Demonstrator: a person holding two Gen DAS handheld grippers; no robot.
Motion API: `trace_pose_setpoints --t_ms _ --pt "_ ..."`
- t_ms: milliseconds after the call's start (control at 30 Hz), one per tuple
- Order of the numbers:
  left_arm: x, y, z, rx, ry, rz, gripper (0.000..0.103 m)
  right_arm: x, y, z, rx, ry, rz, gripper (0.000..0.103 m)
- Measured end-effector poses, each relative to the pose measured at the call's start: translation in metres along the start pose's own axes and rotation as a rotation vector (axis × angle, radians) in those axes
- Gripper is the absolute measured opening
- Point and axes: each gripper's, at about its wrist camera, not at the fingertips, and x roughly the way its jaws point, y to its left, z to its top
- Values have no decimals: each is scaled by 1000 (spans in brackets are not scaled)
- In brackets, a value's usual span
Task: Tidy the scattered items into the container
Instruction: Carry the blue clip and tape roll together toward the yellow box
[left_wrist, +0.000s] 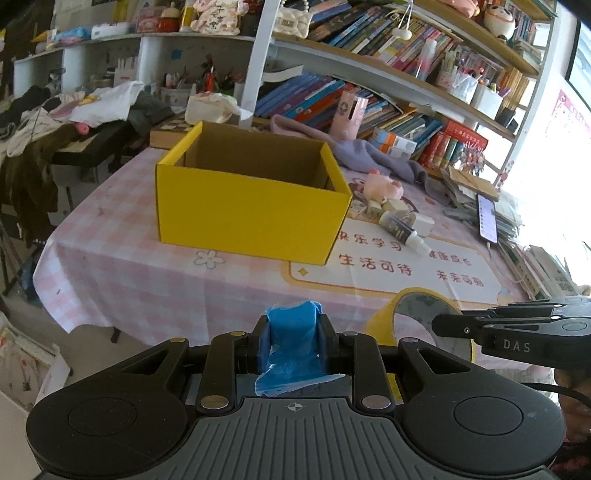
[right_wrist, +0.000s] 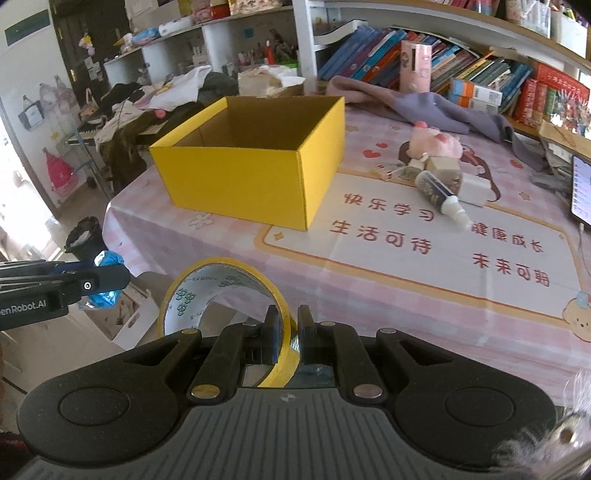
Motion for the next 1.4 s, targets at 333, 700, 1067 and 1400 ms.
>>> trace_pose_setpoints --t_ms 333,700,1067,1400 --pt "2 16 0 -18 29 16 24 18 19 8 -44 34 38 9" --pt "7 31 1 -33 58 50 24 38 37 18 -99 58 100 9" --pt "22 48 34 -12 21 90 24 73 50 52 -166 57 159 9" --pt "48 44 118 108 -94 47 24 85 28 124 -146 -70 153 9"
